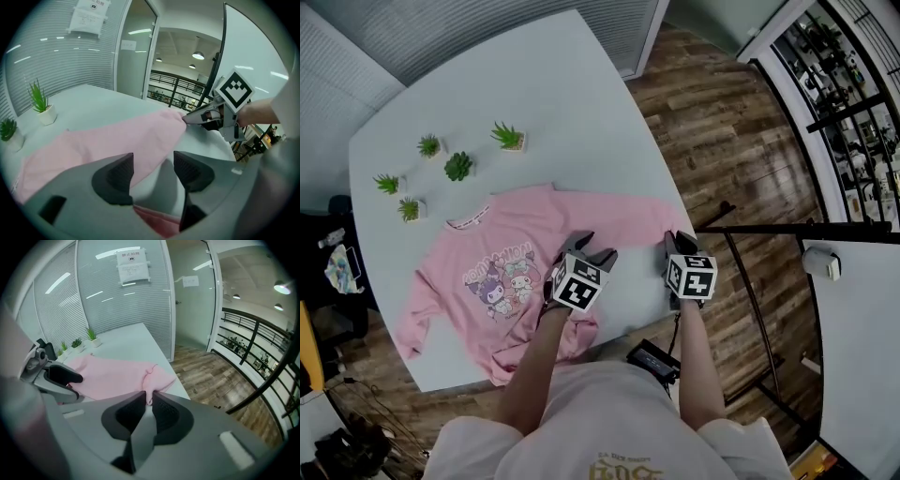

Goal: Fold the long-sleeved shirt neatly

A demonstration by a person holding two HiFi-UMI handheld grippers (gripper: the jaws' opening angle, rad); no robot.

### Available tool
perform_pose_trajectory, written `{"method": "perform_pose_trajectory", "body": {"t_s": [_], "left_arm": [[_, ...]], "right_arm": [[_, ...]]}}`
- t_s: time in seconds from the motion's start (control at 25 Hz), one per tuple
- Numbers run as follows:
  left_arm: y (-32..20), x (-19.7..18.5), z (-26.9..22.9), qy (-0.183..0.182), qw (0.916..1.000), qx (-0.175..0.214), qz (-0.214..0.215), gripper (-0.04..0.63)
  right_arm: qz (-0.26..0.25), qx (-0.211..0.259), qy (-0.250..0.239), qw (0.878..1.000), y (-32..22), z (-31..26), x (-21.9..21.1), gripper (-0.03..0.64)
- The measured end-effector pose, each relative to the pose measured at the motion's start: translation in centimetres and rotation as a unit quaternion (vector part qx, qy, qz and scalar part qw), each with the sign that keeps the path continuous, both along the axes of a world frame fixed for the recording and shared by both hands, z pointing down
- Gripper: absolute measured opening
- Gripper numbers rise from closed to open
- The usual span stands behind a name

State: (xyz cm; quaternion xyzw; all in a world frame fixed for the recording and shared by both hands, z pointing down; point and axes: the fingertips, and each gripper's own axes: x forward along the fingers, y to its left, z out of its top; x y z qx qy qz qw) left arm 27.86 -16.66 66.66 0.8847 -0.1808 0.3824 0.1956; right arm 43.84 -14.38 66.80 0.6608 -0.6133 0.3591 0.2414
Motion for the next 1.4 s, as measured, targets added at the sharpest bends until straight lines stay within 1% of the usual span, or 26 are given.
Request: {"method": "perform_pose_trajectory", "body": {"t_s": [0.12,0.32,0.44,0.6,0.76,0.96,1.16,1.4], "left_arm": [[-0.1,-0.1,0.3,-0.003,1.0000,-0.002,-0.005,0.268],[-0.2,0.0,0.2,0.000,0.9999,-0.008,-0.012,0.270],[0.0,0.1,0.2,0.004,0.9996,-0.021,-0.018,0.283],[0.0,0.7,-0.5,0.020,0.9990,-0.030,-0.028,0.318],[-0.4,0.6,-2.1,0.034,0.9984,-0.019,-0.041,0.319],[-1.4,0.2,-4.8,0.051,0.9966,0.006,-0.064,0.320],[-1.4,-0.8,-8.2,0.056,0.9945,0.029,-0.083,0.321],[-1.3,-2.5,-10.7,0.060,0.9911,0.052,-0.106,0.321]], "right_arm": [[-0.003,0.002,-0.003,1.000,-0.2,0.0,-0.3,0.051],[0.006,0.009,-0.021,1.000,-0.3,-0.5,-0.1,0.043],[0.012,0.028,-0.028,0.999,-0.4,-1.7,0.1,0.043],[0.015,0.057,-0.033,0.998,-0.9,-3.9,0.5,0.041],[0.013,0.084,-0.032,0.996,-1.4,-6.1,0.7,0.041],[0.015,0.119,-0.029,0.992,-2.0,-9.0,1.5,0.041],[0.021,0.148,-0.028,0.988,-2.0,-11.9,2.5,0.041],[0.025,0.179,-0.025,0.983,-1.8,-14.8,3.4,0.040]]}}
